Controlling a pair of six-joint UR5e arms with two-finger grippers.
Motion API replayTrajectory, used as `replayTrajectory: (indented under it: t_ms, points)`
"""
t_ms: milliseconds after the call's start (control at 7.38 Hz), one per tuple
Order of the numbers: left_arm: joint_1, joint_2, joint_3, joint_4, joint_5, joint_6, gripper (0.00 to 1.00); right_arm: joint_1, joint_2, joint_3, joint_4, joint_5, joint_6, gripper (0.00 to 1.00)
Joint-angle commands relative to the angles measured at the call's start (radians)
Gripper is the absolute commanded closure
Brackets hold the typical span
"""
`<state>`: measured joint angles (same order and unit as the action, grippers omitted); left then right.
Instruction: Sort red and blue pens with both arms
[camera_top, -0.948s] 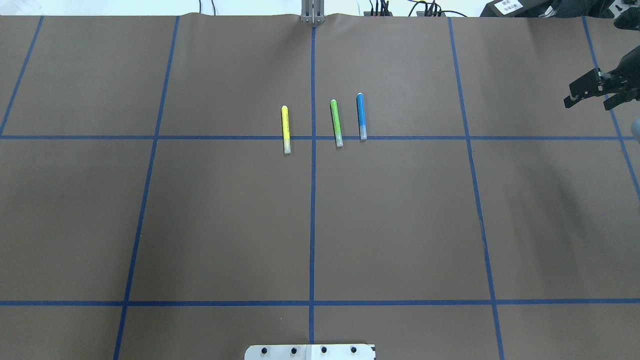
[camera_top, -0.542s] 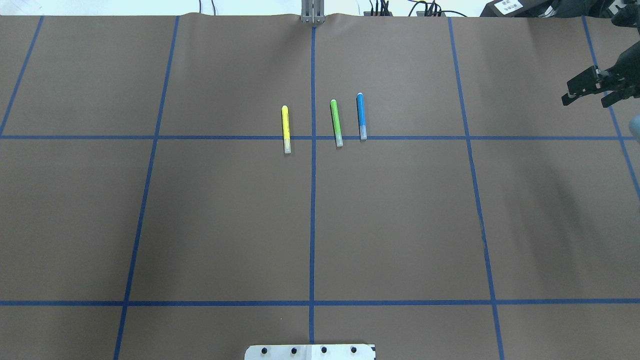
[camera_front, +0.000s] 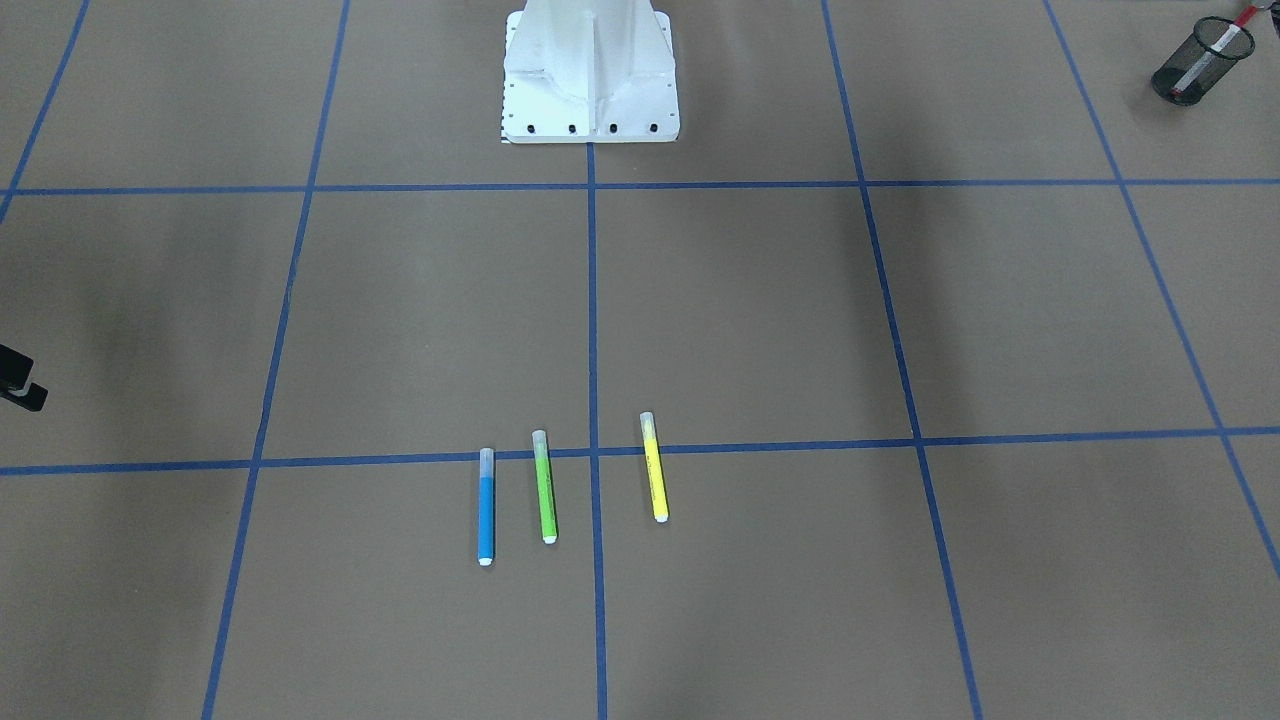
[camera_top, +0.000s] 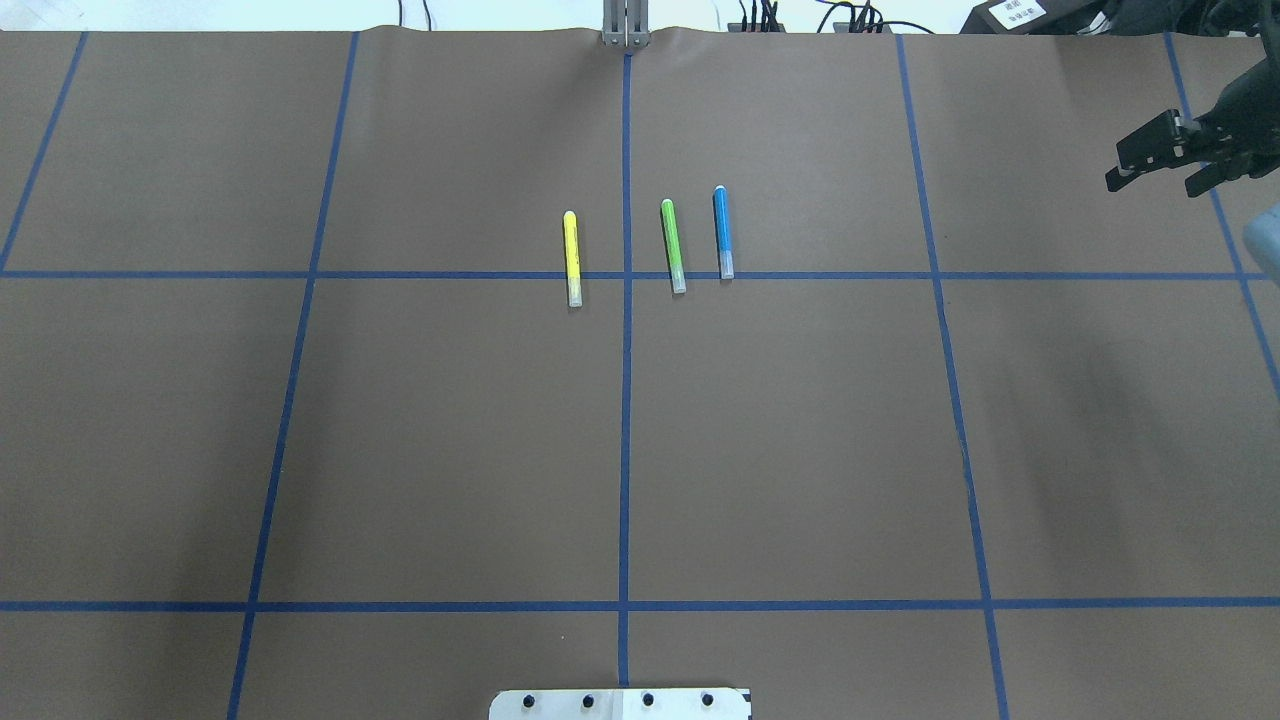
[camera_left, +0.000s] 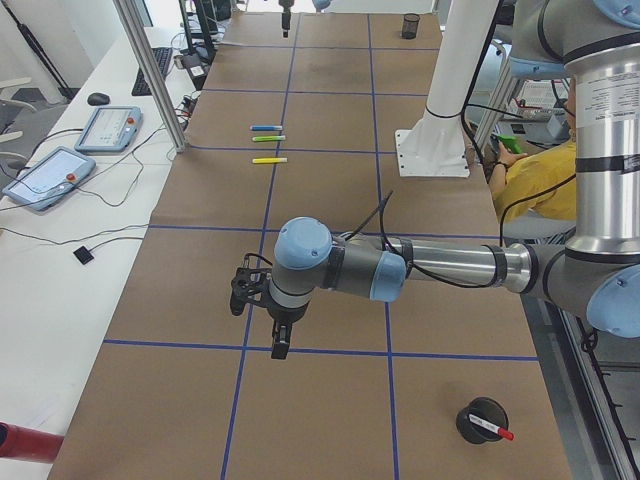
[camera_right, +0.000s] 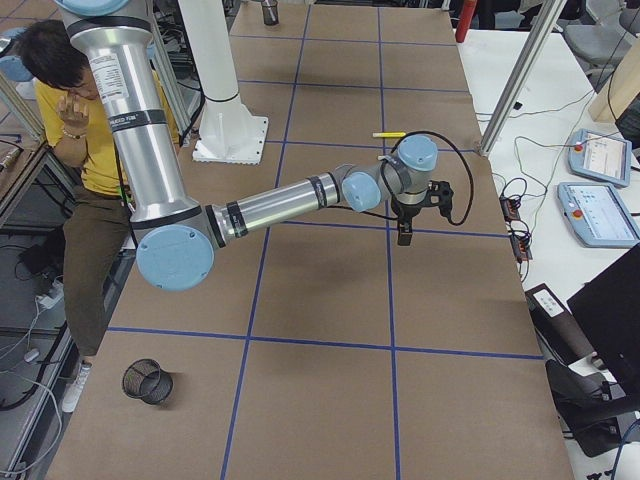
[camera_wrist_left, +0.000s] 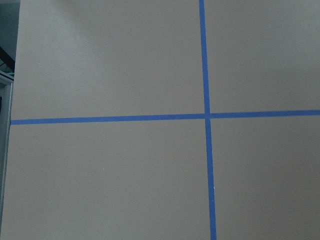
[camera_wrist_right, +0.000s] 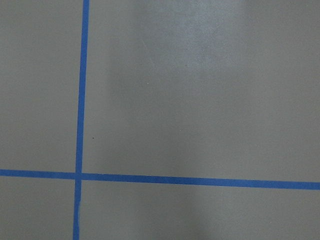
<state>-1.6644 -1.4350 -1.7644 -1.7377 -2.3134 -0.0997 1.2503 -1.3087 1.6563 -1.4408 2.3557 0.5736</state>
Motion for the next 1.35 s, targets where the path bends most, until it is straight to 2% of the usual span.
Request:
replayTrajectory:
  t_ms: [0,677,813,948,1219]
  points:
    - [0.000,0.011,0.011,-0.017,-0.049,-0.012,0.00,-0.067,0.081,0.016,0.000,-0.004,0.162,0.00]
    - [0.000,0.015,0.010,-0.016,-0.066,-0.012,0.00,-0.264,0.270,-0.021,-0.016,-0.168,0.371,0.00]
    - [0.000,0.015,0.011,-0.016,-0.078,-0.014,0.00,-0.300,0.307,-0.054,-0.027,-0.196,0.380,0.00]
    - [0.000,0.015,0.010,-0.016,-0.078,-0.014,0.00,-0.322,0.392,-0.116,-0.096,-0.199,0.391,0.00]
    - [0.000,0.030,0.010,-0.026,-0.077,-0.008,0.00,-0.350,0.480,-0.218,-0.150,-0.207,0.391,0.00]
